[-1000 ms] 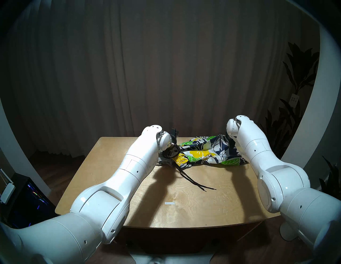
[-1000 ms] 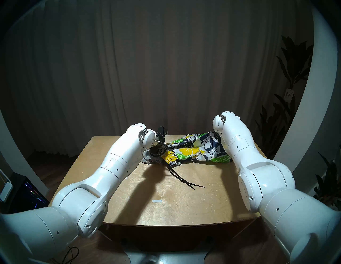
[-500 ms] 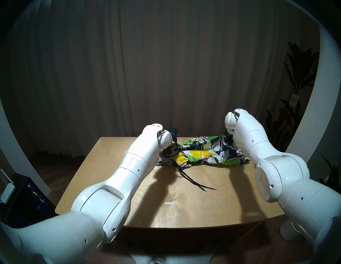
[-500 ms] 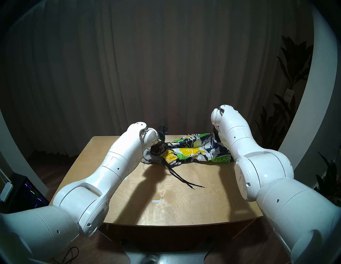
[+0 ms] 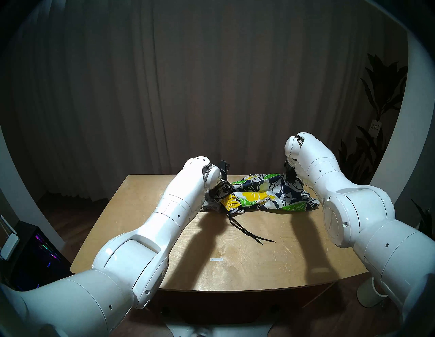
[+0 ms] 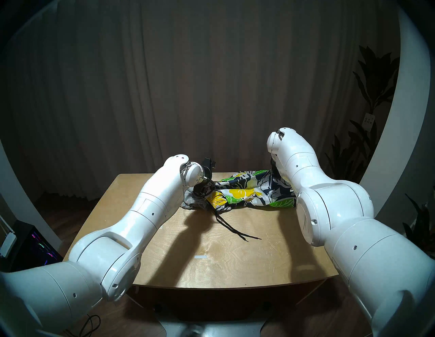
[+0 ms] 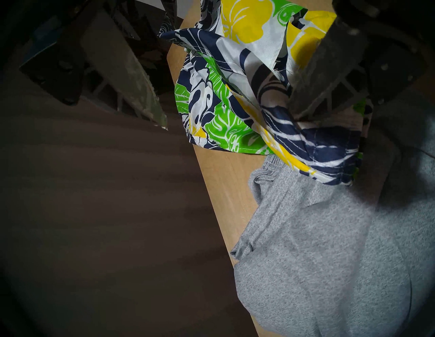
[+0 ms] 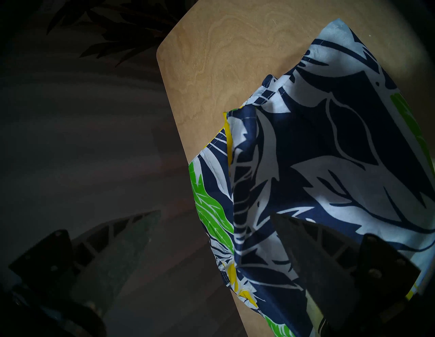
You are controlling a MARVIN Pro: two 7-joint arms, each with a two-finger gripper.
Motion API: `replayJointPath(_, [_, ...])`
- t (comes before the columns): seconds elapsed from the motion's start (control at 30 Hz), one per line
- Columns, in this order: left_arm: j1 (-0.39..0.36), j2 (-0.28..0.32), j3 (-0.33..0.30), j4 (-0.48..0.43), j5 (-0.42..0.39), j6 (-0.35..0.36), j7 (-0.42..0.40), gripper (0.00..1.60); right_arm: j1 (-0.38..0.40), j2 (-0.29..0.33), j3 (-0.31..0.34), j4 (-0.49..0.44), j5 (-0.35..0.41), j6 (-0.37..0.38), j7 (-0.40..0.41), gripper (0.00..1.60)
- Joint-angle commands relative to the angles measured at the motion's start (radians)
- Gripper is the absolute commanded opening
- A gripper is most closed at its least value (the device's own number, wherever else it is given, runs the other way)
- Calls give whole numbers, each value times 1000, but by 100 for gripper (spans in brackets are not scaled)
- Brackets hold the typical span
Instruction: Fold pants twice and stack them
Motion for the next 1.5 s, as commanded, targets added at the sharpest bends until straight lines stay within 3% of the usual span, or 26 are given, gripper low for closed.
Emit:
replayJointPath(0.0, [-48,-13,-1,-11,5,4,-14,160,73,-26,5,1,3,-16,15,160])
replayJointPath(0.93, [-75,-22,-9,21,38,9,-36,160,93,-64,52,63,16,-22,140,160])
replayJointPath(1.47, [-99,-36,-19,34,55,14,-68,160,108,-76,80,92,48,15,221,160])
